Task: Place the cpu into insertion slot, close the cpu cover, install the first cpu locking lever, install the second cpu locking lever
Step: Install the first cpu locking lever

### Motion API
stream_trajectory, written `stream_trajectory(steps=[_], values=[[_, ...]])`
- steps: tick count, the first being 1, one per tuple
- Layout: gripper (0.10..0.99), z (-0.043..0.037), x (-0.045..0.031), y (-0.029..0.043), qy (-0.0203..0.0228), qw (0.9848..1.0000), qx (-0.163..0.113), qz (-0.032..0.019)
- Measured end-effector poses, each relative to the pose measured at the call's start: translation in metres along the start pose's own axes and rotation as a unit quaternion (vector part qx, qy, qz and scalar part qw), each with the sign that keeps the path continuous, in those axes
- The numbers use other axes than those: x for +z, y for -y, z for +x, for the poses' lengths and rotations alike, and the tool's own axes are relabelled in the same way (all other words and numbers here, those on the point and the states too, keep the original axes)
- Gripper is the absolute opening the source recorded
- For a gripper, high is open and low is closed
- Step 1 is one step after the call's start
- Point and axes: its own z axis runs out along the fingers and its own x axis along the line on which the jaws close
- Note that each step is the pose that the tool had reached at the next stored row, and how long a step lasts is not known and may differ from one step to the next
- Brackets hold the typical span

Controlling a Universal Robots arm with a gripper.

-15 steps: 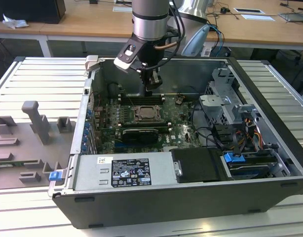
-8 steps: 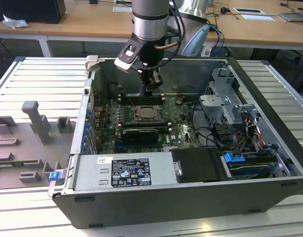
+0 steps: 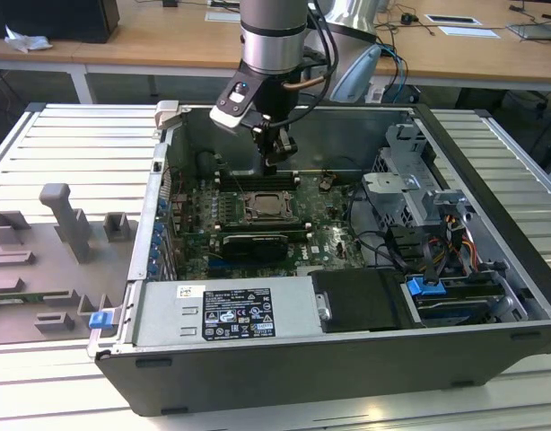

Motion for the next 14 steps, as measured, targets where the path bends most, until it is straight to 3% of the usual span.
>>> stream_trajectory(steps=[14], values=[[0.106,0.0,0.0,0.0,-0.0012,0.9995,-0.033,0.0002]])
